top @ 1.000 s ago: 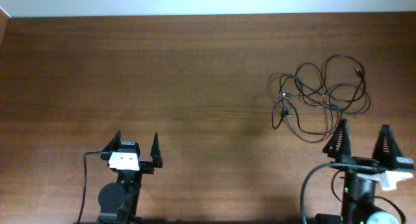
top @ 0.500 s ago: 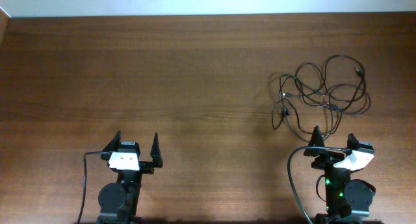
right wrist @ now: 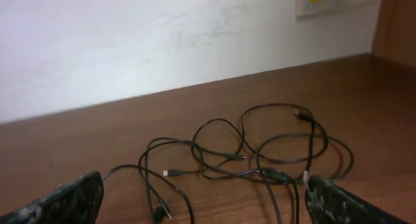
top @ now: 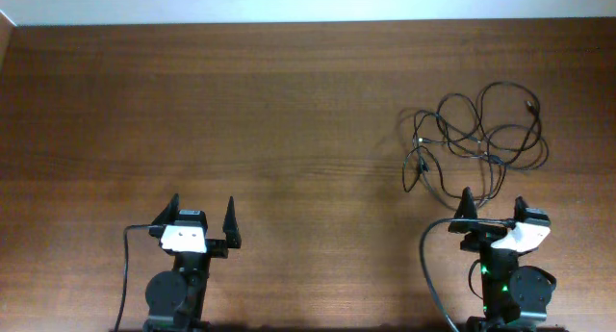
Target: Untangle cables
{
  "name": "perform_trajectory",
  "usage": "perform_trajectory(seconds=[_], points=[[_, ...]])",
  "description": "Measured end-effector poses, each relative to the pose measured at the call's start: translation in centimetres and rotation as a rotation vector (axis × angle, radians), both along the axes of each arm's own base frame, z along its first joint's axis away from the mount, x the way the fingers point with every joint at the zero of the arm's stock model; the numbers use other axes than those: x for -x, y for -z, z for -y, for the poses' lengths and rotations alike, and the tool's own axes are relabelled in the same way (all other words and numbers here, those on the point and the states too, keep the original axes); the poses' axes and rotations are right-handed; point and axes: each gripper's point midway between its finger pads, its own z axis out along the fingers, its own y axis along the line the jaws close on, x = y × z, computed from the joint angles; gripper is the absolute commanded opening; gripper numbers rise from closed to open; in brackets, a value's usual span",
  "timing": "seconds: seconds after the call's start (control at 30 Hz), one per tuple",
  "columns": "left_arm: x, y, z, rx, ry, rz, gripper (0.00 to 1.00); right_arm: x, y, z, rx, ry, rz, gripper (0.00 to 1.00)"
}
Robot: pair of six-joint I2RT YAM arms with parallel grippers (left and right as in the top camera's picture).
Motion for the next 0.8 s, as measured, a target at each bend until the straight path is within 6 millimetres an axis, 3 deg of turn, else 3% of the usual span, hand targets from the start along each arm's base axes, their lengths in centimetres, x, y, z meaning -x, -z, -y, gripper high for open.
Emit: perform_trajectory(seconds=[0.2,0.8], points=[[0.0,0.0,0.0,0.0,0.0,0.0,0.99,-0.09,-0.15,-1.37,0.223,-0.096,-0.006,0.98],[0.0,-0.01,0.0,0.0,0.0,0.0,0.99,-0.07,-0.2,-1.01,0.253,-0.084,-0.007,0.98]])
